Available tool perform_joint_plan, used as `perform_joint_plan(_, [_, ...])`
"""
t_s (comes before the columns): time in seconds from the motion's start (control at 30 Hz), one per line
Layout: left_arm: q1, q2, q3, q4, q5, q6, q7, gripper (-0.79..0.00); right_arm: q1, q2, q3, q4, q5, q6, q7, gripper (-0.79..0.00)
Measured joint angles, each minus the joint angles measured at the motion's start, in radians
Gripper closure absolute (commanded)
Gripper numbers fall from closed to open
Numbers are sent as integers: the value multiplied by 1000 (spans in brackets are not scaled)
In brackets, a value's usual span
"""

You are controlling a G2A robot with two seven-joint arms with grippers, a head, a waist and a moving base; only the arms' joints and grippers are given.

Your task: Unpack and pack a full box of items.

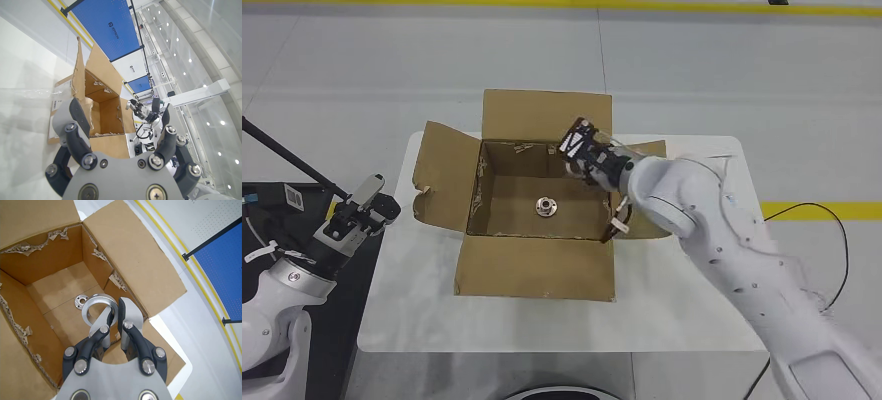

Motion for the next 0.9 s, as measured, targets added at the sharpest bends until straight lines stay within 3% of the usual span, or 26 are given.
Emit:
perform_joint_plan(0.37, [0, 0, 0, 0, 0, 0, 0, -785, 189, -167, -311, 377, -52, -94, 75, 0])
perform_joint_plan(0.6, [0, 0, 0, 0, 0, 0, 0, -785, 233, -252, -393, 557, -66, -175, 101, 0])
perform_joint_plan(0.9, [0, 0, 0, 0, 0, 0, 0, -785, 247, -330, -427, 716, -63, -222, 84, 0])
